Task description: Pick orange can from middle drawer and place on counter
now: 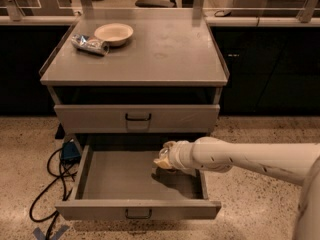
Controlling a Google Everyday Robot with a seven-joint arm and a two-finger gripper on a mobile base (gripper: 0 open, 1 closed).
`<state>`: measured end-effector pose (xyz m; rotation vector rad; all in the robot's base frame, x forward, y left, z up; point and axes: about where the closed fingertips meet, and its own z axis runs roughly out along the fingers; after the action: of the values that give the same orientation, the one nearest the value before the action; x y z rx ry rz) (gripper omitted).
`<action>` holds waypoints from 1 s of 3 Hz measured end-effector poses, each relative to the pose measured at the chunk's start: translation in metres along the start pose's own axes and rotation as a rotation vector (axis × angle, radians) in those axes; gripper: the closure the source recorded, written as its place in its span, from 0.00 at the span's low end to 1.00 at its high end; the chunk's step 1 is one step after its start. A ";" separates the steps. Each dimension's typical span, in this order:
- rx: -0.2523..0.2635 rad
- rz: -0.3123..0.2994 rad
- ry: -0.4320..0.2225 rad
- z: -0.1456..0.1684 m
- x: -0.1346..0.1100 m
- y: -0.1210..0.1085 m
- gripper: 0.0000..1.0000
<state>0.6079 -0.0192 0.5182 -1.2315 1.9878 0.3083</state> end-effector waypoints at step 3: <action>0.118 0.051 0.020 -0.079 0.007 -0.042 1.00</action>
Offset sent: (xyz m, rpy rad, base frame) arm -0.0038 -0.0444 0.0347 -0.0147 -0.0487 -0.1012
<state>0.6039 -0.0887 0.5742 -1.1158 2.0269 0.2012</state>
